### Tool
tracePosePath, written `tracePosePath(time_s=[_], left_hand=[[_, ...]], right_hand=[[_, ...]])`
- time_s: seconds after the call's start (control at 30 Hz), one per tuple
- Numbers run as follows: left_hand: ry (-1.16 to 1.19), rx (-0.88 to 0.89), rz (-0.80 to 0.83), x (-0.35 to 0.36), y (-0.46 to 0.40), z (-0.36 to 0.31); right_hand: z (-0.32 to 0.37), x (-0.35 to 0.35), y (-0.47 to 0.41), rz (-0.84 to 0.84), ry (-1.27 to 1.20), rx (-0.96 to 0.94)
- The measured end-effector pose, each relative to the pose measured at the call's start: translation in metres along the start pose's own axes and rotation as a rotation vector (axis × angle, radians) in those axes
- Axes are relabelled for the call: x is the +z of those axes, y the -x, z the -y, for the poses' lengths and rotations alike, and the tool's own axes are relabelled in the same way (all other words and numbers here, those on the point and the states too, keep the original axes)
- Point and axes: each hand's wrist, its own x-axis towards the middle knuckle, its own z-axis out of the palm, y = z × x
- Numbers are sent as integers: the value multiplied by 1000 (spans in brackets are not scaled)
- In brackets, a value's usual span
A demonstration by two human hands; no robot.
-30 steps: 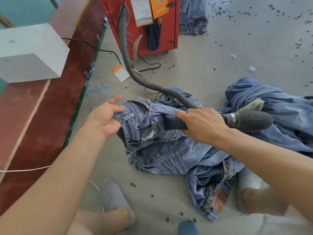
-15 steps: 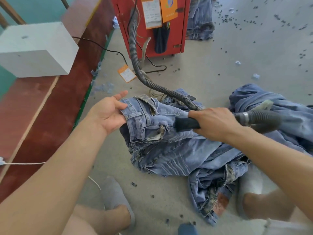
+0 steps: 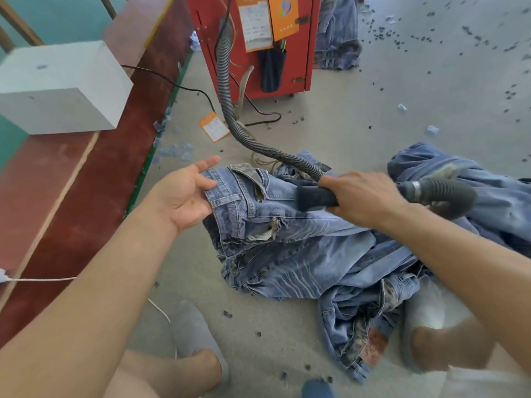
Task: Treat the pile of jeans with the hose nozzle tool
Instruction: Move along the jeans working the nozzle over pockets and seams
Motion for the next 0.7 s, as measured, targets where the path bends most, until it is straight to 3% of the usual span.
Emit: tracePosePath(time_s=[0.13, 0.27, 0.37, 0.5, 0.7], left_hand=[[-6, -4, 22, 1, 0, -1], [-2, 1, 27, -1, 2, -1], [3, 2, 25, -2, 3, -1], [-17, -5, 26, -1, 4, 0], [-19, -8, 3, -2, 6, -1]], right_hand=[[11, -8, 0, -98, -77, -77], [-14, -20, -1, -139, -99, 36], [-23, -11, 0, -68, -36, 123], [-1, 5, 1, 30, 25, 23], [9, -23, 3, -111, -189, -38]])
